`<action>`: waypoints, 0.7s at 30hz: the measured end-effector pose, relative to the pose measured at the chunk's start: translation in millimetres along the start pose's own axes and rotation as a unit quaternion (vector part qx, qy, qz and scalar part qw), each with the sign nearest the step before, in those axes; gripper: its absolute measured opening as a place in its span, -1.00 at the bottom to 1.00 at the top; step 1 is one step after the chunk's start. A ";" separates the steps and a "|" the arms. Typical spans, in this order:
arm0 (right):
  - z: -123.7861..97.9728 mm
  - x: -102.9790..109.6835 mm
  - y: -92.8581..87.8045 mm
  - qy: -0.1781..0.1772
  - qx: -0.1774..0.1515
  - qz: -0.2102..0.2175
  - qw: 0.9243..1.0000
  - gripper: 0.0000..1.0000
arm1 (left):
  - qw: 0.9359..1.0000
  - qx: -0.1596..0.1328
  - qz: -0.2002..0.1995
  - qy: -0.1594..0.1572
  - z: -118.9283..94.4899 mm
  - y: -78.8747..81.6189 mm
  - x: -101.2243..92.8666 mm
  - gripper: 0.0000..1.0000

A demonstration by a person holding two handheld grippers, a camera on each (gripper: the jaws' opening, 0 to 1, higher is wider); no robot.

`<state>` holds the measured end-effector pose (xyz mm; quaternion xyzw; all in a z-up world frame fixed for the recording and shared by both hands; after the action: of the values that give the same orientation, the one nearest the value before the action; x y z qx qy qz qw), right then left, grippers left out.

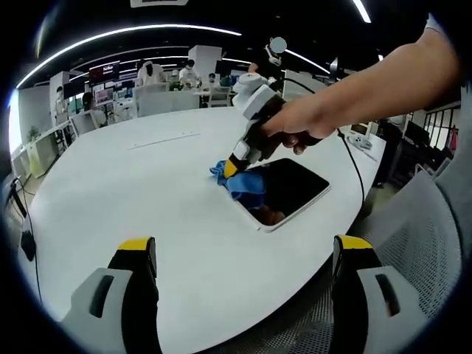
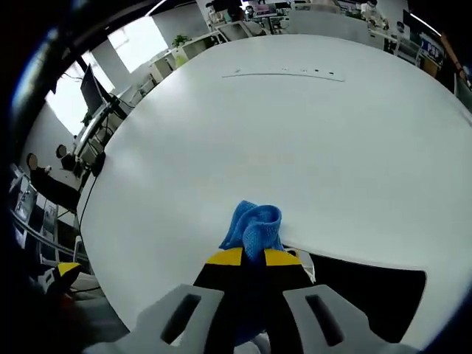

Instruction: Wipe the mirror surface with the cleaning cloth until all visible marks leave the cleaned area.

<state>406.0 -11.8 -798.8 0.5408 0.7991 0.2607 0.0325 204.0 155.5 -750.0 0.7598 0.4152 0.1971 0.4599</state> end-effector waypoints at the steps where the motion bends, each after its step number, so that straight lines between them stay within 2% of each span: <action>1: -0.2 0.2 -0.5 0.001 0.001 0.002 1.000 -0.96 | 1.000 0.000 0.000 0.000 0.0 -0.1 0.1 0.98; 11: -5.0 5.5 -14.4 0.008 0.002 0.015 1.000 -0.95 | 1.000 0.005 0.002 0.002 0.6 -1.2 0.4 0.98; 21: -13.6 15.4 -31.2 0.015 0.009 0.007 1.000 -0.95 | 1.000 0.006 0.004 0.005 0.5 -1.6 0.9 0.98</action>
<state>368.6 -12.0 -797.7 0.5425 0.7981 0.2618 0.0141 204.1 156.4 -751.7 0.7632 0.4155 0.2001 0.4525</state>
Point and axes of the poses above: the point that each gripper's makers call its tool centre point, and the gripper's own axes: z roughly forward along the fingers, x roughly to its left, y roughly out of its top, the point moved 8 cm from there along -z, roughly backward along the fingers, and after that the axes turned 1 degree about x, right-handed, at the moved point
